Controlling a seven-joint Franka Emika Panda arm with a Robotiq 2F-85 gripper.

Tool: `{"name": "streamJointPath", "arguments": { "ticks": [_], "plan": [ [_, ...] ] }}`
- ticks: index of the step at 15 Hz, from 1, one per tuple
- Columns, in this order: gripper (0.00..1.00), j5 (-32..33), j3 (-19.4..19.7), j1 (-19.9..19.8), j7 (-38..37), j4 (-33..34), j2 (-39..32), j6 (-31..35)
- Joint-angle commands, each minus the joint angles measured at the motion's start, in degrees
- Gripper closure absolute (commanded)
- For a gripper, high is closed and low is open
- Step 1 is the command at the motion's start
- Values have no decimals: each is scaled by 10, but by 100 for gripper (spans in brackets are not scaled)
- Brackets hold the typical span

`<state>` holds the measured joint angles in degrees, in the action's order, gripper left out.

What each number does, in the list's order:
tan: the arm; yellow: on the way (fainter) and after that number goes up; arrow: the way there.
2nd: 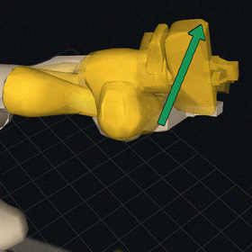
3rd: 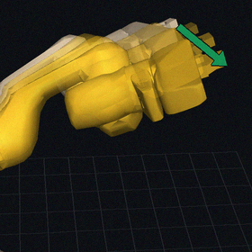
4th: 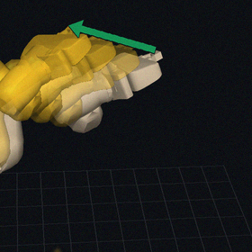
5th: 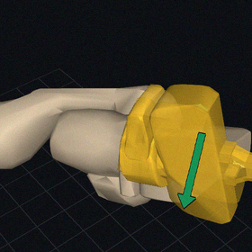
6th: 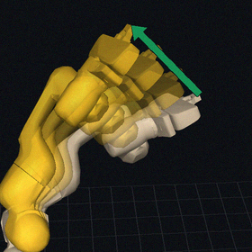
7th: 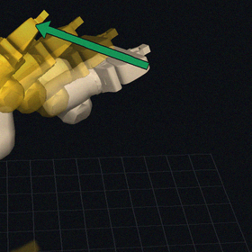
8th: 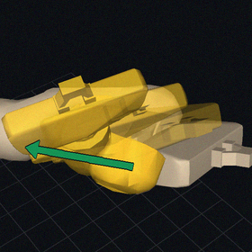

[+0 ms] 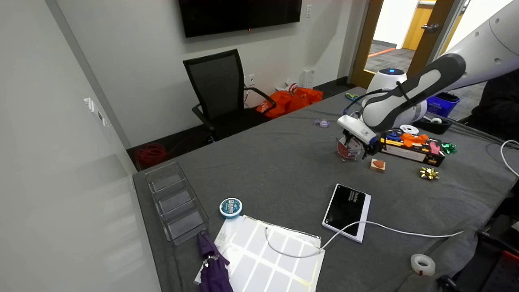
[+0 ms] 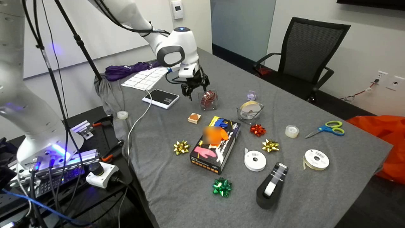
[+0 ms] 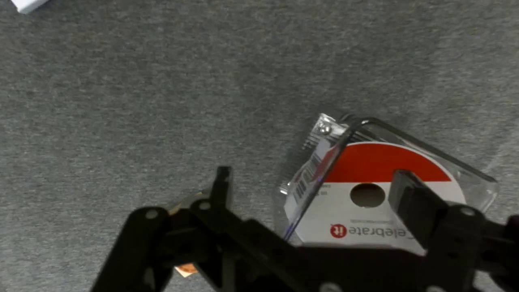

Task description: Move the left tray forward

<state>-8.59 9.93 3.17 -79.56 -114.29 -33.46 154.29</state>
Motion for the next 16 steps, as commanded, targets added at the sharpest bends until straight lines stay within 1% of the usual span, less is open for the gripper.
{"name": "streamJointPath", "arguments": {
  "ticks": [1,3,4,5,6,7,11,15,16],
  "plan": [
    [0,15,20,15,-6,-17,-6,34],
    [0,18,26,18,-7,-18,-8,40],
    [25,22,31,21,-9,-16,-8,39],
    [28,24,34,23,-10,-14,-9,39],
    [33,27,38,27,-15,-13,-10,40],
    [43,29,42,31,-18,-12,-11,41],
    [71,38,51,38,-29,-8,-13,43],
    [97,43,54,40,-34,-7,-13,43],
    [100,45,54,40,-35,-7,-13,43]
  ]
}}
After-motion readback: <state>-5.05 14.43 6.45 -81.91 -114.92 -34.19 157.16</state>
